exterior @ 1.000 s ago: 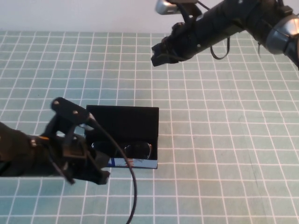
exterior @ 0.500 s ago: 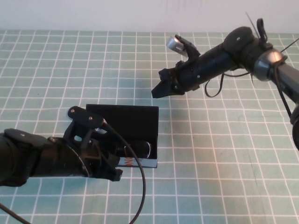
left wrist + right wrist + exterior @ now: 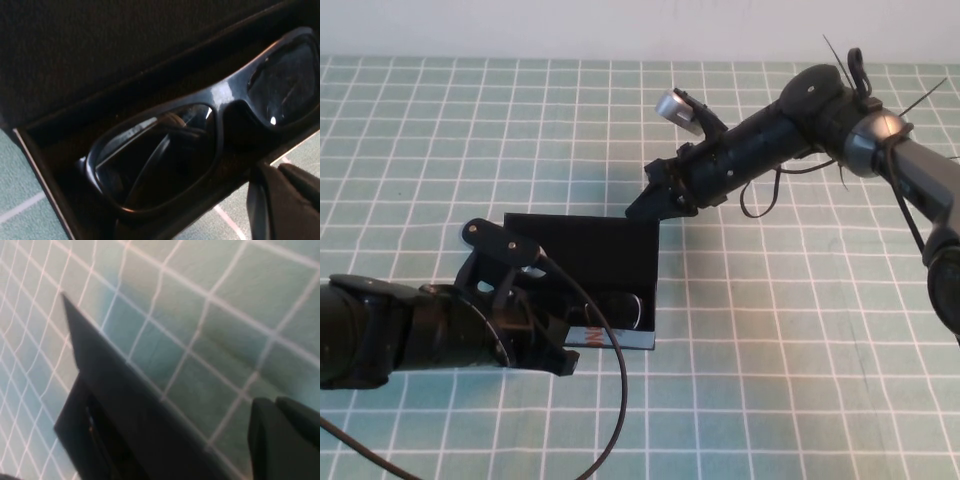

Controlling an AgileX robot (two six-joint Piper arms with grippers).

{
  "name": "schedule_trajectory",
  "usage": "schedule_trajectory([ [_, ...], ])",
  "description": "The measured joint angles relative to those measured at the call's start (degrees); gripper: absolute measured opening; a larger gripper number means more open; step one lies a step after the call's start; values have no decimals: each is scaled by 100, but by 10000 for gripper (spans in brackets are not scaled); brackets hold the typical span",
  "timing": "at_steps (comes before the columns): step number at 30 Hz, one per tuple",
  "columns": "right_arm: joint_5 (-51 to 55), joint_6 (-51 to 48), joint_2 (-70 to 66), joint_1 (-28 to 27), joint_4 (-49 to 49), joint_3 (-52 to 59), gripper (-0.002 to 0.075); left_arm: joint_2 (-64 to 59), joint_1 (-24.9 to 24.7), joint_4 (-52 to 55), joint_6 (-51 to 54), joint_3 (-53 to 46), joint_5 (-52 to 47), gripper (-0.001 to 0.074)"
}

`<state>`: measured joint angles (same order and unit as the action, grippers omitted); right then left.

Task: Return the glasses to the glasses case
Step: Close the glasses case

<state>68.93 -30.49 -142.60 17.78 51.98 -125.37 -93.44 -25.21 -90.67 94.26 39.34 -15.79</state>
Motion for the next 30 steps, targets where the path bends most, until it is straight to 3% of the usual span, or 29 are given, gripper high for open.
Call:
schedule_trajectory([
  [12,24,-21,0,197,200,0,-11,-5,0,-65,11,0,18,1],
  [30,-61,33,49,1339,-219,-10,-11,-13,-10,-78,15,0,18,2],
])
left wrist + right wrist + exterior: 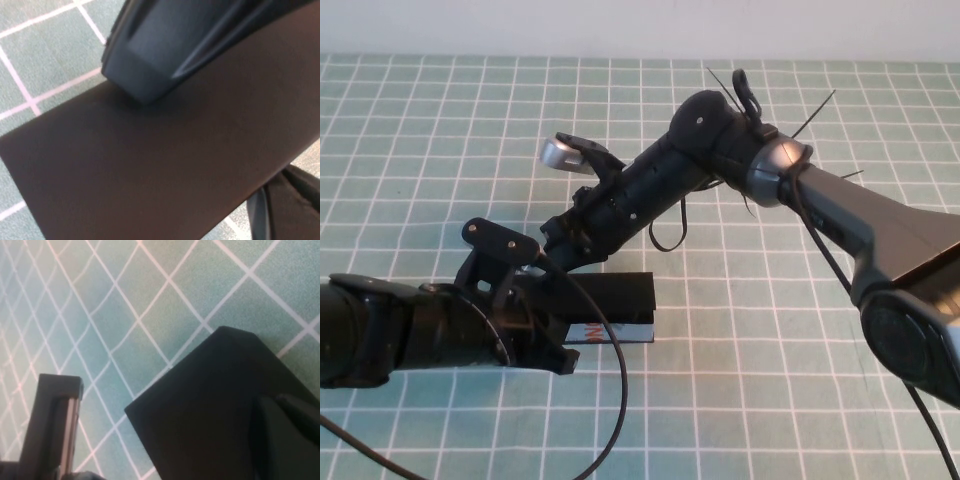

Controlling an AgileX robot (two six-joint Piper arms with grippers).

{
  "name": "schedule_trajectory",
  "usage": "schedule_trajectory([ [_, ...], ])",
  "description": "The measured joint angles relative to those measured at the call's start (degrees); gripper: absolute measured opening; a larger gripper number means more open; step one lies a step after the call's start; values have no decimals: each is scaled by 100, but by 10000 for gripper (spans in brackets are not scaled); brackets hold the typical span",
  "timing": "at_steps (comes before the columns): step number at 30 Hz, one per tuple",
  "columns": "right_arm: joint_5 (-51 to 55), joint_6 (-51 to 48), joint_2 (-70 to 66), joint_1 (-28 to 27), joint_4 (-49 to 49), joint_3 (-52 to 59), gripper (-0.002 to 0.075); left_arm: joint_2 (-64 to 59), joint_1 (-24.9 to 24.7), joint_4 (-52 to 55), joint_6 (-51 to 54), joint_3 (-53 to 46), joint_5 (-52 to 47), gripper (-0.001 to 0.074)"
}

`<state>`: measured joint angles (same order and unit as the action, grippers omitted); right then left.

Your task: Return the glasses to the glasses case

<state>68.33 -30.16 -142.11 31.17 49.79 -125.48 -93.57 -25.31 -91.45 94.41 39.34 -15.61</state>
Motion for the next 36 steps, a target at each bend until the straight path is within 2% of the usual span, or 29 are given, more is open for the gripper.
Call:
schedule_trajectory([
  [12,-21,35,22,17,-103,-35,-11,404,-9,280,13,0,-266,1],
  [24,144,84,633,-260,-670,-881,-11,2722,-9,1361,-896,0,-399,2],
  [27,155,225,1115,-296,-1263,-951,-11,3356,-9,1956,-1518,-9,-413,1],
  [32,192,548,1962,-313,-2486,-953,-11,4231,-9,3565,-3042,-9,-855,1],
  [36,310,603,2401,-332,-2642,-990,-11,4781,-11,4751,-4364,-12,-1407,1],
])
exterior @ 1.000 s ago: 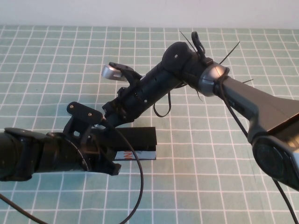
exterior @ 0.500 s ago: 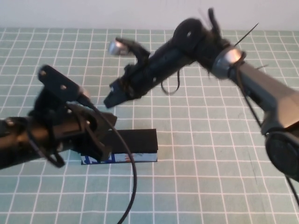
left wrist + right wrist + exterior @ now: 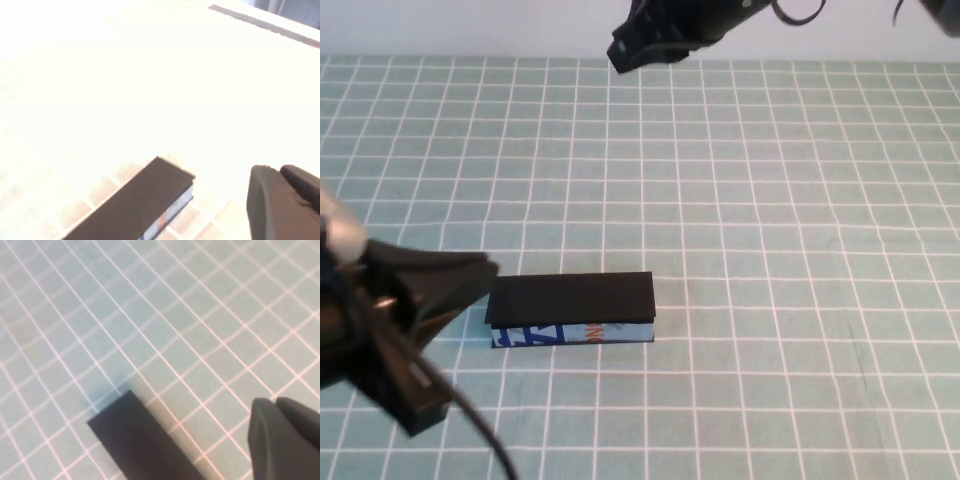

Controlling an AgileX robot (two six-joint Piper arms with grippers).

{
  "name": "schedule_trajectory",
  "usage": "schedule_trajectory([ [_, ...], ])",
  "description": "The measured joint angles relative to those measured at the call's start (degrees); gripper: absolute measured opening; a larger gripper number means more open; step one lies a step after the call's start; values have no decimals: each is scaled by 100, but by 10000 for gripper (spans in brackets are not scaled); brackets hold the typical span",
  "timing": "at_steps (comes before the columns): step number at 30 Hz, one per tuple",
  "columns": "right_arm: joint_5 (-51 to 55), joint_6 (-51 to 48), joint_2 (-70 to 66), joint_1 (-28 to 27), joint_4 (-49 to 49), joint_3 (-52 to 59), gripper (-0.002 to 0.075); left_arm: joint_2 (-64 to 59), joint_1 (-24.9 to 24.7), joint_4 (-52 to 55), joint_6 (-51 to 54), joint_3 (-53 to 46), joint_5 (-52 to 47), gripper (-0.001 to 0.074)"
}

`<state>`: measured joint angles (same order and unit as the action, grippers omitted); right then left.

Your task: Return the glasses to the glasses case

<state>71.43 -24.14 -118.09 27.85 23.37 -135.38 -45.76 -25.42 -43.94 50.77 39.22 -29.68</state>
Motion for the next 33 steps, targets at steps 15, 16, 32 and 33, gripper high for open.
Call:
schedule_trajectory([
  [15,-768,-495,-154,613,15,2536,-11,2464,-10,4394,-4319,-21,-1316,1],
  [16,-927,-495,-164,675,15,2646,-11,2527,-10,4473,-4390,-21,-1465,1],
  [32,-1321,-495,-953,837,528,2811,-11,2603,-10,5110,-4918,-21,-2222,2],
  [33,-1331,-495,-914,837,528,2811,-11,2603,-10,5124,-4911,-21,-2238,1],
])
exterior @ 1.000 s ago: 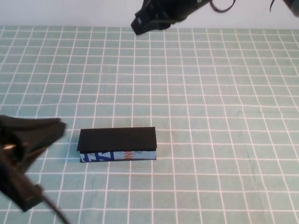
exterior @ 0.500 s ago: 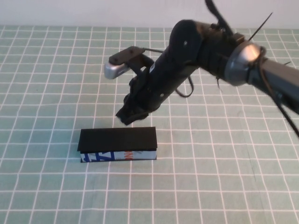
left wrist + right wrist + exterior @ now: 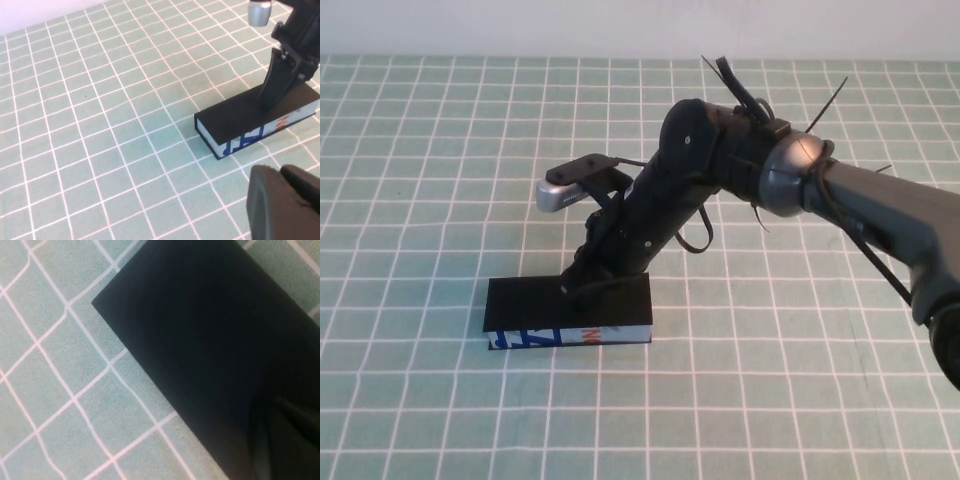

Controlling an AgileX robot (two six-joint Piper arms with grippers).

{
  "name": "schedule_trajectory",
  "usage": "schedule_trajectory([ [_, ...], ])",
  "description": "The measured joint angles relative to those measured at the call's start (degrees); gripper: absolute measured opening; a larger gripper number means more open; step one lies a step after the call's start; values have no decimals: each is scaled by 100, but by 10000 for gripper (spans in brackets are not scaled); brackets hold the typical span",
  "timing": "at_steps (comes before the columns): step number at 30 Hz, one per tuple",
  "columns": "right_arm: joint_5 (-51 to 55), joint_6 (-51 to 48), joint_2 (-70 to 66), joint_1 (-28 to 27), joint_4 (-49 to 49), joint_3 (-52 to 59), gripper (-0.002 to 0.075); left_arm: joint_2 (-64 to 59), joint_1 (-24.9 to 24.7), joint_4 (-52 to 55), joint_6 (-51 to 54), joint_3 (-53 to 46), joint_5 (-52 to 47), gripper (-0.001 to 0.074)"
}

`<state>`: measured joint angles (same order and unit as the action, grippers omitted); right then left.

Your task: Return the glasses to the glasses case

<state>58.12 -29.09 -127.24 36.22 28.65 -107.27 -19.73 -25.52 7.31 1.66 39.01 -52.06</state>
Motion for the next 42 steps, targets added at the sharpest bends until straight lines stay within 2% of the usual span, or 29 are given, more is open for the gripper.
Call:
schedule_trajectory([
  [6,-196,153,848,13,-330,34,-11,0,0,267,0,0,-321,1],
  [9,-371,561,1646,13,-1038,34,-11,0,0,325,0,0,-469,1],
  [12,-411,1159,2465,13,-2157,34,-11,0,0,325,0,0,-445,1],
  [17,-440,2175,3850,13,-3666,63,-11,0,0,325,-166,0,410,1],
  [21,-784,2909,4917,13,-4229,534,-11,-92,0,325,-465,0,1084,2],
  [24,-1177,3291,5937,13,-4432,1528,-11,-155,0,325,-592,0,1243,1],
  [31,-2306,3807,8443,13,-4730,4715,-11,-155,0,490,-1034,0,1302,1],
  [37,-2025,4826,10532,13,-5208,6555,-11,-155,0,559,-1072,0,1302,1],
  [42,-1646,5107,11512,13,-5373,7273,-11,-159,0,569,-1072,0,1302,1],
])
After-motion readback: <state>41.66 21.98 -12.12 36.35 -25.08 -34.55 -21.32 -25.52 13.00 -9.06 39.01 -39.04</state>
